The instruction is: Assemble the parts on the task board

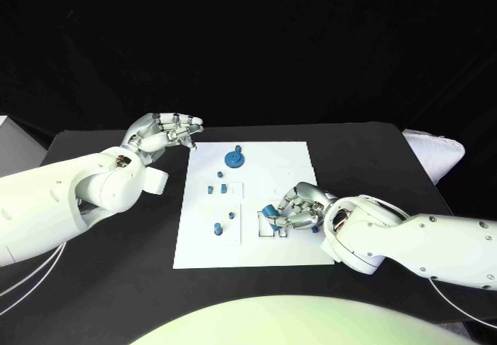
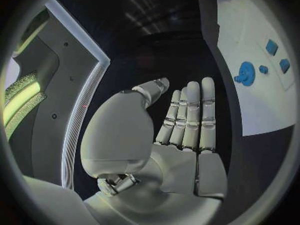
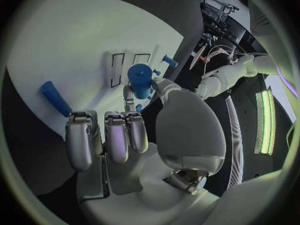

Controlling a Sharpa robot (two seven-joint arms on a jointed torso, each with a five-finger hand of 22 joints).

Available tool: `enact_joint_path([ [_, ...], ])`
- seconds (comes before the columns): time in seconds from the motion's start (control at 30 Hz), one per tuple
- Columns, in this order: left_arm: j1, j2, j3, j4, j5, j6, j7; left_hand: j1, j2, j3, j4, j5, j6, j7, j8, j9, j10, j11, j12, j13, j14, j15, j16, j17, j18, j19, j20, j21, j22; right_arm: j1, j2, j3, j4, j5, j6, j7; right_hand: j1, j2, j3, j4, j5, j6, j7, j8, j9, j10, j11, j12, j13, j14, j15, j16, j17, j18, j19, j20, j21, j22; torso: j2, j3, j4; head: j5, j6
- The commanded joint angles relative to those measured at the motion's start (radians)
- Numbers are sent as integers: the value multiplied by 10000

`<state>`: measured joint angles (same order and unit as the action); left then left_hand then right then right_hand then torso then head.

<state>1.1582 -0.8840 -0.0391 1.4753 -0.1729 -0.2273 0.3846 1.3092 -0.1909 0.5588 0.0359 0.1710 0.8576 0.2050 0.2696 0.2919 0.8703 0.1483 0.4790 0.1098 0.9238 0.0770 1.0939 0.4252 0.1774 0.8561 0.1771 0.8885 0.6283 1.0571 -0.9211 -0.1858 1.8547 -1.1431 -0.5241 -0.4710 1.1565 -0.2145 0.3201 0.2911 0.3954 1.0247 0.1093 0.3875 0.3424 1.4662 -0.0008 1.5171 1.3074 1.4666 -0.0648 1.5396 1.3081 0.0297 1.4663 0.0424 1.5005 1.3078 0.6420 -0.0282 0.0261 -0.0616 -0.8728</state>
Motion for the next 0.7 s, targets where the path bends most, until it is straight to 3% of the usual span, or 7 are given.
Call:
enact_joint_path([
  [0.03, 0, 17, 8, 15, 35, 157, 38, 45, 14, -64, 15, -18, -86, 7, 21, -13, -35, 1, 15, -9, -66, 33, -31, -10, 64, 44, -4, -36, -9, -4, 39, 3, -21, -44, 315, -227, -134, 16, -60, -10, -3, 488, -425, 80, 248, 740, -66, 84, 2219, 891, -73, 47, 1891, -170, 913, -87, 37, 2461, 5, -4, -7, 12, 2],
  [0.37, 0, 24, 8, 7, 33, 166, 15, 49, 16, -68, 19, -18, -86, 7, 25, -13, -39, 2, 19, -11, -66, 34, -31, -10, 64, 49, -4, -41, -12, -7, 186, 3, -109, -54, 695, -275, -226, 33, -112, -16, -77, 523, -454, 141, 270, 778, -91, 136, 2270, 889, -95, 44, 1883, -171, 914, -106, 43, 2462, -3, 12, -3, 47, 2],
  [0.7, 0, 17, 8, 6, 33, 161, 9, 54, 15, -73, 21, -18, -90, 7, 29, -14, -58, 5, 18, -15, -68, 35, -31, -10, 64, 53, -4, -48, -17, -12, 308, 3, -304, -136, 455, -341, -219, 52, -105, -26, -74, 523, -463, 151, 274, 780, -98, 139, 2274, 889, -99, 44, 1884, -169, 912, -110, 33, 2460, 5, 10, -11, 20, 2],
])
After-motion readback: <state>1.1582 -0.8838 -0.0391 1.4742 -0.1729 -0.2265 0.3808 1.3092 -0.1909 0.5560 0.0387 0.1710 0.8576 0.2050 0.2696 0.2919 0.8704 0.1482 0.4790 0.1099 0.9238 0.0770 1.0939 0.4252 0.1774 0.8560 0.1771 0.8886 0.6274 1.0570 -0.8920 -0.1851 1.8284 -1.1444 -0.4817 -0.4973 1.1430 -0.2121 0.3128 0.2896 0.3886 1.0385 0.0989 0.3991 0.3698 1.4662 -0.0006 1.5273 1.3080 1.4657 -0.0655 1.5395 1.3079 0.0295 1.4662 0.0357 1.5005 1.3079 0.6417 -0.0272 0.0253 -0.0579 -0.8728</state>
